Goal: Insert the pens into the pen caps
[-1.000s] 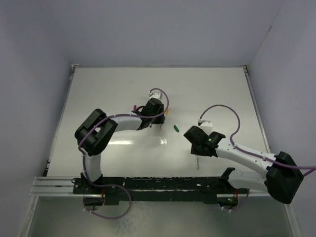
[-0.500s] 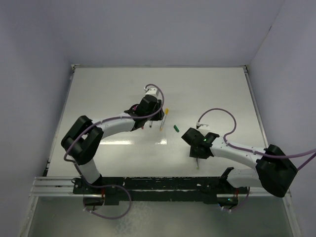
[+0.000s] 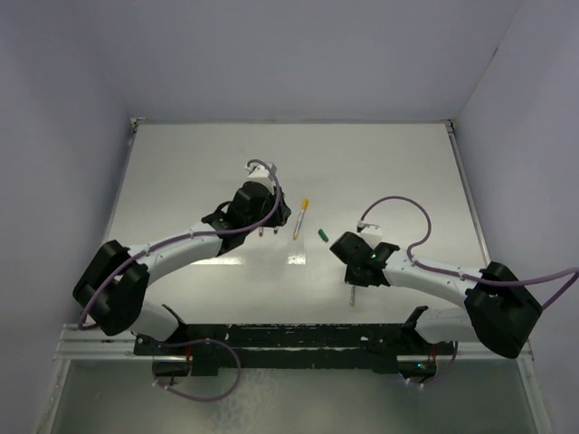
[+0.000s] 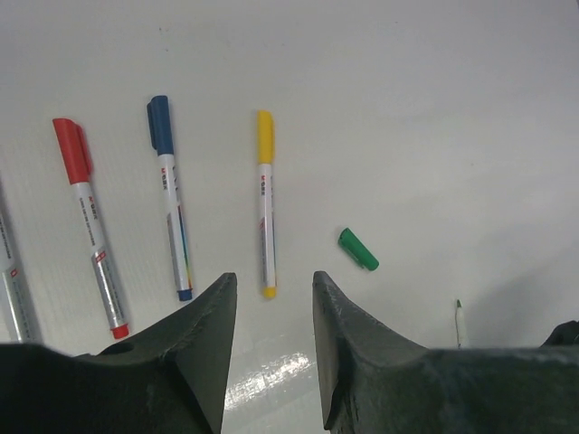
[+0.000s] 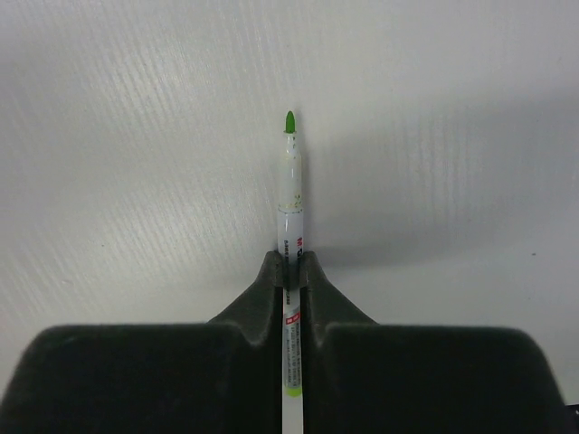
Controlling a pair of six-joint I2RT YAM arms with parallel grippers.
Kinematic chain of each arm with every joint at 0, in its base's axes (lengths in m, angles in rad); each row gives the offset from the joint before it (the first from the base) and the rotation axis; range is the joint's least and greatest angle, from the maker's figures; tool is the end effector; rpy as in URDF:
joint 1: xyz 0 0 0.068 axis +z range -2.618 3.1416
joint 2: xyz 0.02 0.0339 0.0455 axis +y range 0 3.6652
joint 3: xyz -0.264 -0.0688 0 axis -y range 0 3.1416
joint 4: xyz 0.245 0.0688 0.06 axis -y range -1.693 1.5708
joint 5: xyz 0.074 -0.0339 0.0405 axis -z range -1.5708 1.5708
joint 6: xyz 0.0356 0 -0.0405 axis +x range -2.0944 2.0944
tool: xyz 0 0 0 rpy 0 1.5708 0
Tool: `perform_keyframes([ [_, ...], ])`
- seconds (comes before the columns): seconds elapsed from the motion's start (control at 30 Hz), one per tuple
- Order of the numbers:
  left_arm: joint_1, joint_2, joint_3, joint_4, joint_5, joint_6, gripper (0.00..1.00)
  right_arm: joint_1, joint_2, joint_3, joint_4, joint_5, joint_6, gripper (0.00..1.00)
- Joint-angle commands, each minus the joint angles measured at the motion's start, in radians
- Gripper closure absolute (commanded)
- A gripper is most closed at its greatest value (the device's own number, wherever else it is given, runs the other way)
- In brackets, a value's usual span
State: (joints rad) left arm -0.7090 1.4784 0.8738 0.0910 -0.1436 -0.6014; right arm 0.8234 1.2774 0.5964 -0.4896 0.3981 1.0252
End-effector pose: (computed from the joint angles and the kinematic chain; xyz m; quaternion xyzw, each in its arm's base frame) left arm 0.2511 -0.2087 0.2328 0.0102 0.8620 -0.2574 0.4366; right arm 0.1552 0.1471 0.1602 0.1359 0.9519 0.0388 0.2721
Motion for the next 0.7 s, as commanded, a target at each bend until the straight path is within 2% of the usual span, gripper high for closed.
perform_keyframes([
  [0.0, 0.001, -0.094, -0.042, 0.024, 0.012, 0.047, 0.58, -0.004, 0.038, -0.013, -0.001, -0.032, -0.009, 1.0],
  [0.13, 0.0, -0.132, -0.106, 0.075, 0.072, 0.075, 0.58, -0.004, 0.012, 0.05, 0.011, 0.001, -0.061, 1.0],
  [0.33, 0.001, -0.184, -0.249, 0.293, 0.223, 0.091, 0.57, -0.004, -0.065, 0.165, 0.119, 0.083, -0.189, 1.0],
  [0.47, 0.001, -0.196, -0.322, 0.431, 0.319, 0.092, 0.57, -0.004, -0.097, 0.198, 0.249, 0.121, -0.277, 1.0],
  [0.67, 0.001, -0.175, -0.406, 0.666, 0.455, 0.042, 0.54, -0.006, -0.116, 0.176, 0.475, 0.101, -0.346, 1.0],
])
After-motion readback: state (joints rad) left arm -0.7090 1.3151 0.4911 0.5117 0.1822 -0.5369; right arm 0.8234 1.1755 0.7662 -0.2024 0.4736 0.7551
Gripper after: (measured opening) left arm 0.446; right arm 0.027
